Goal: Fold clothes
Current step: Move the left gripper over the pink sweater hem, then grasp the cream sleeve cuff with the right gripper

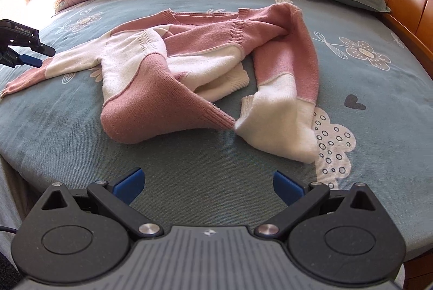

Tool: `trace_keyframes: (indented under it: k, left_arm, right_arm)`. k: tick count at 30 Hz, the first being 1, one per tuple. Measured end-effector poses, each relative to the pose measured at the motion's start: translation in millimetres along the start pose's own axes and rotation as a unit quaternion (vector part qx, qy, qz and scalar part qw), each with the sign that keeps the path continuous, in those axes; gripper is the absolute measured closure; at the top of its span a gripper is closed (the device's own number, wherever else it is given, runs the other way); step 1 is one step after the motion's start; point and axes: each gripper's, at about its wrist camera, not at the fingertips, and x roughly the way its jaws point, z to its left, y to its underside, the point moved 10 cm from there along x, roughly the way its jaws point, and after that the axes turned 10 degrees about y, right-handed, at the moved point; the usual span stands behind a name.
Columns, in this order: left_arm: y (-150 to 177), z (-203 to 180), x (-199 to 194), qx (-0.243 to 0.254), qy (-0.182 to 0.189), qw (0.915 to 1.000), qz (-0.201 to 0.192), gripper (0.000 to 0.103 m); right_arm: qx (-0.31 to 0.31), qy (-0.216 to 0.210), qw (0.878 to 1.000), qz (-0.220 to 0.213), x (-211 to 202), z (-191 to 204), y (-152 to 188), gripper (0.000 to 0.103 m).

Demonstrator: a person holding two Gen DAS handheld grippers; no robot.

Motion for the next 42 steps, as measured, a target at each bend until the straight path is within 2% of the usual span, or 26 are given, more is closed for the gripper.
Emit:
trace_keyframes:
  k: [4, 9, 11, 12, 15, 17, 19, 23, 30, 36, 42]
  left_arm:
    - [22, -62, 30, 0.046, 0.038, 0.9975, 0.037, 0.044]
    - [42, -146, 51, 0.100, 0.088, 0.9905, 0.035, 0.042]
    - [51, -178, 56, 0.137, 0.102, 0.9849, 0.026, 0.035]
    - [55, -190, 57, 0.157, 0.102, 0.9821, 0.021, 0.031]
    - [73, -219, 65, 0.227, 0.087, 0.9699, 0.009, 0.029]
    - [82, -222, 72, 0.226, 0.087, 0.9701, 0.017, 0.029]
    - [85, -216, 77, 0.198, 0.092, 0.9756, 0.024, 0.028]
    - [85, -203, 77, 0.159, 0.106, 0.9811, 0.027, 0.022]
    - [89, -199, 79, 0.138, 0.111, 0.9839, 0.022, 0.020]
    - [89, -193, 78, 0.121, 0.119, 0.9851, 0.024, 0.017]
    - [89, -190, 80, 0.114, 0.129, 0.9848, 0.023, 0.016]
  right_arm:
    - [0.012, 0.012, 1.000, 0.001, 5, -20, 1, 0.000]
    - [0.030, 0.029, 0.999, -0.001, 23, -46, -6, 0.000]
    - [0.030, 0.041, 0.999, -0.002, 31, -53, -8, 0.000]
    - [0.030, 0.048, 0.998, -0.003, 35, -56, -9, 0.000]
    - [0.029, 0.051, 0.998, 0.002, 46, -60, -6, 0.000]
    - [0.031, 0.048, 0.998, 0.020, 56, -60, 3, 0.000]
    - [0.034, 0.045, 0.998, 0.037, 67, -59, 12, 0.000]
    - [0.030, 0.048, 0.998, 0.016, 68, -57, 14, 0.000]
    - [0.039, 0.054, 0.998, -0.022, 71, -58, 13, 0.000]
    - [0.050, 0.048, 0.998, -0.009, 60, -60, 5, 0.000]
    - [0.072, 0.047, 0.991, -0.102, 26, -62, -49, 0.000]
